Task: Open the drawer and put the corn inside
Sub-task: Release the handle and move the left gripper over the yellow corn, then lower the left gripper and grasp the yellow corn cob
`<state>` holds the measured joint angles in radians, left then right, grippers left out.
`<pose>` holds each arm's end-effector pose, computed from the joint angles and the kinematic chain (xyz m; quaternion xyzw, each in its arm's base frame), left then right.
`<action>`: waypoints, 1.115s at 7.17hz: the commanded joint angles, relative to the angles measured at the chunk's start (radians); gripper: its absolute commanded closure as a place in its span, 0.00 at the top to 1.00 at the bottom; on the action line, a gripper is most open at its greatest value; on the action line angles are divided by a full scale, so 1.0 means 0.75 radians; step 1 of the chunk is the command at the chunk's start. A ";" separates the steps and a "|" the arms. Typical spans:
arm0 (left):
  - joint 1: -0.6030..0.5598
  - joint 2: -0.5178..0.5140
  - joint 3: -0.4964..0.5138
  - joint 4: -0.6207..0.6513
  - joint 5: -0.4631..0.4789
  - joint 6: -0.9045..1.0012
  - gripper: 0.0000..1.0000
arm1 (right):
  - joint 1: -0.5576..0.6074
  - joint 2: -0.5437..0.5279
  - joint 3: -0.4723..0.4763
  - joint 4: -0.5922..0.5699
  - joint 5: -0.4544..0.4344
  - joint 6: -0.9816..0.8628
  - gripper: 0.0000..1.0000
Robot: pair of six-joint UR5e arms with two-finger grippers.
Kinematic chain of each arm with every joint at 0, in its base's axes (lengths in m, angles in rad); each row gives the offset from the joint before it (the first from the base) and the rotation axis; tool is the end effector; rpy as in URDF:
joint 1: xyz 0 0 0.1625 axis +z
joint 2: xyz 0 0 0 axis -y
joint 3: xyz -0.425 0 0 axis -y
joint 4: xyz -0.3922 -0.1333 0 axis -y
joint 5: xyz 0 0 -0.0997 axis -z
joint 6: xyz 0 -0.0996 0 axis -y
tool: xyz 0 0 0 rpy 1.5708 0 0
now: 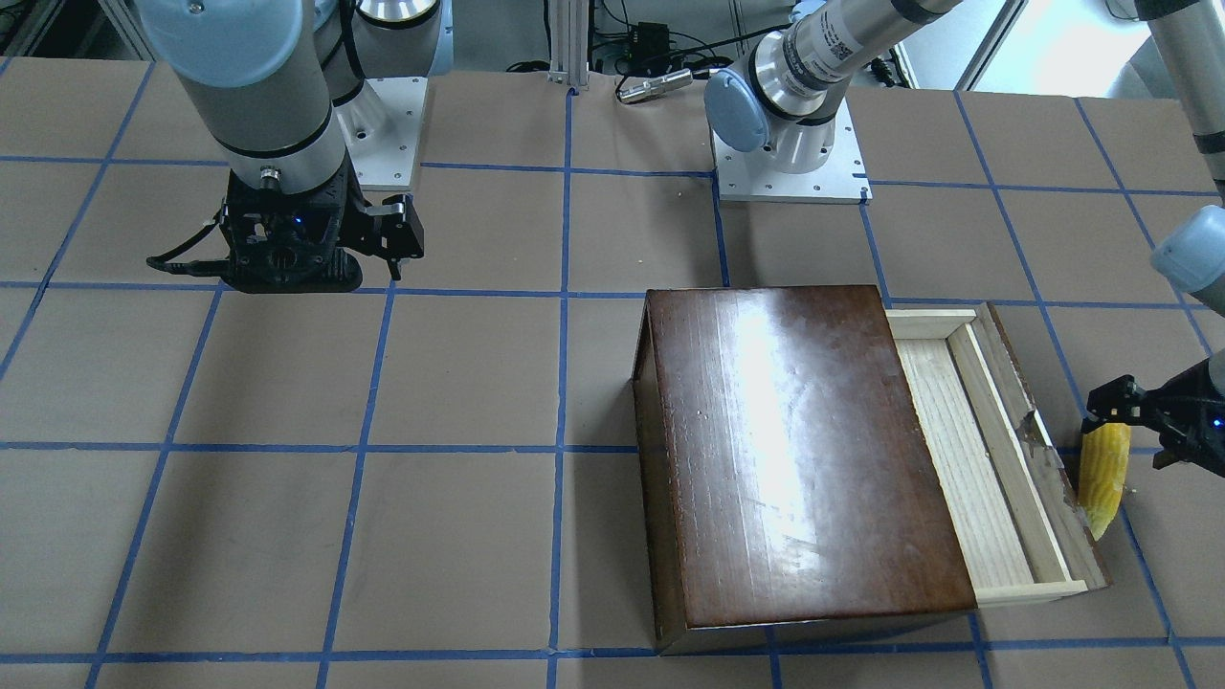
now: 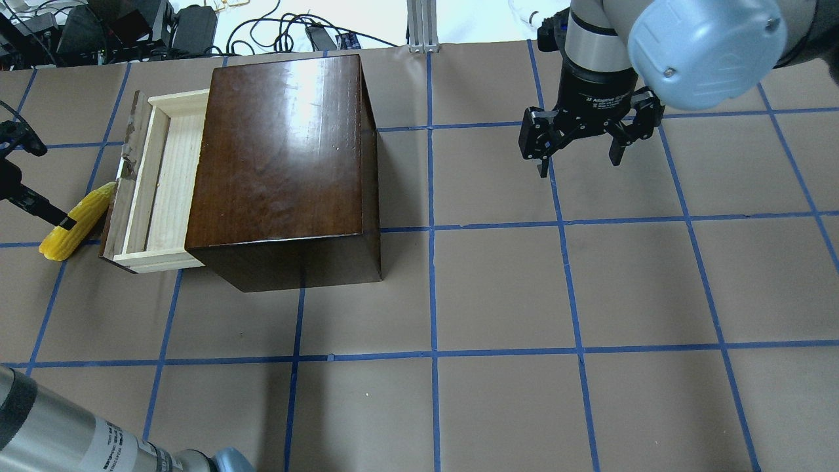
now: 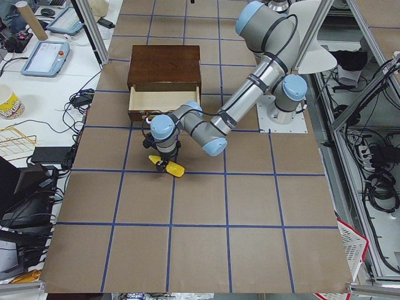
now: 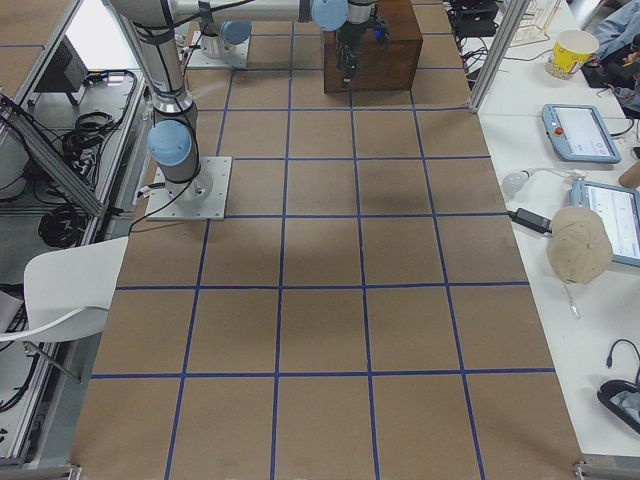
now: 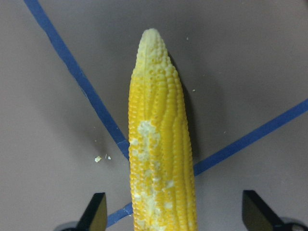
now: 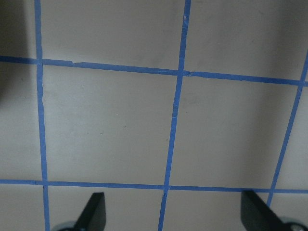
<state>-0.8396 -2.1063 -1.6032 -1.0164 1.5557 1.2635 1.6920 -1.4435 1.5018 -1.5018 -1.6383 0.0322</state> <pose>0.3309 -0.5708 0.2161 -0.2630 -0.9648 0.0027 0.0098 0.1899 -0.5126 0.4500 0.0465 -0.9963 -0.0608 0.0384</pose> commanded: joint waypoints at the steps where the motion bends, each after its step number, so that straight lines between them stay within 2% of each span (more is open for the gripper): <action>1: 0.003 -0.043 0.004 0.026 0.002 0.001 1.00 | 0.000 0.000 0.000 0.000 0.000 0.000 1.00; 3: 0.003 -0.067 0.010 0.026 0.026 -0.008 1.00 | 0.000 0.000 0.000 0.000 0.000 0.000 1.00; 4: 0.003 -0.073 0.013 0.024 0.038 -0.010 0.75 | 0.000 0.000 0.000 0.000 0.000 0.000 1.00; 5: 0.003 -0.073 0.013 0.024 0.061 -0.008 0.43 | 0.000 0.000 0.000 0.000 0.000 0.000 1.00; 6: 0.003 -0.069 0.015 0.020 0.061 -0.012 0.07 | 0.000 0.000 0.000 0.000 0.000 0.000 1.00; 7: 0.003 -0.047 0.019 0.007 0.061 -0.014 0.00 | 0.000 0.000 0.000 0.000 0.000 0.000 1.00; 8: -0.003 -0.027 0.029 0.003 0.061 -0.022 0.00 | 0.000 0.000 0.000 0.000 0.000 0.000 1.00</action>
<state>-0.8386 -2.1439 -1.5886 -1.0080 1.6006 1.2527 1.6920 -1.4435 1.5018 -1.5018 -1.6383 0.0322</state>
